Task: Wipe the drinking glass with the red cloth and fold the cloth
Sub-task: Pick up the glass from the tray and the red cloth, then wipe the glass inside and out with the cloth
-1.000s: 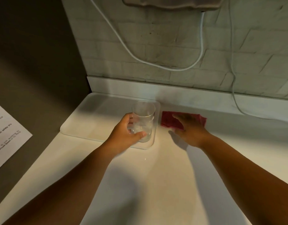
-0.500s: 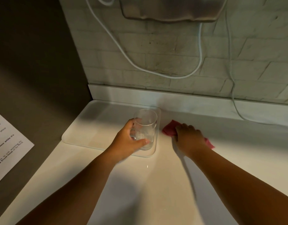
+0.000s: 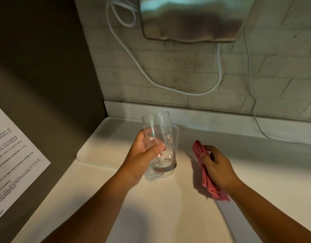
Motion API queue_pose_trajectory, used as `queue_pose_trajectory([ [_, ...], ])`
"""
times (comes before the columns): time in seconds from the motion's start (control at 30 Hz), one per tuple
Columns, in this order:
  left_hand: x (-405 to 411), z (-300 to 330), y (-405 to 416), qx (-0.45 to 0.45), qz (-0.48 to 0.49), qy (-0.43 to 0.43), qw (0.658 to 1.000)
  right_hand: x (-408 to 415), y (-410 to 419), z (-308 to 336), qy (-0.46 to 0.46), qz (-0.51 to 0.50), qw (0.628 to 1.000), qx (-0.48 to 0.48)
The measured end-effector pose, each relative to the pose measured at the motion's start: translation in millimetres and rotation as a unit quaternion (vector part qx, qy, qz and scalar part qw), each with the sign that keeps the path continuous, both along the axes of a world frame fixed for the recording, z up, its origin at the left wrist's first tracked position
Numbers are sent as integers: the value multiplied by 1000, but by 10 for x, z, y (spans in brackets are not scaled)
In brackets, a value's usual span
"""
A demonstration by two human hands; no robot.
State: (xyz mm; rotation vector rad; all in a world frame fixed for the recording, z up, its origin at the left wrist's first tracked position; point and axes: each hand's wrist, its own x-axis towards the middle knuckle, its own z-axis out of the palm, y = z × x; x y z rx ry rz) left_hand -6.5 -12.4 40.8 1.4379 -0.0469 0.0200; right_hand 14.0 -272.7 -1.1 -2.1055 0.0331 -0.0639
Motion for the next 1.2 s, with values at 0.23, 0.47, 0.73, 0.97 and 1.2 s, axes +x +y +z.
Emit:
queue_pose_trajectory([
  [0.23,-169,159,-248,-121,-21,32,992,-451,409,700,-163,2,960,228],
  [0.47,-194,215,-363,-126,-37,43,990,-745,832,1162,-331,53,941,37],
  [0.73,-285,241,-348,-81,-20,89,993,-774,981,1014,-336,36,932,-130],
  [0.97,-279,334,-404,-89,7,74,993,-729,1038,1017,-317,-24,944,-88],
  [1.2,-277,348,-407,-109,10,53,993,-741,1060,1045,-271,-12,960,-64],
])
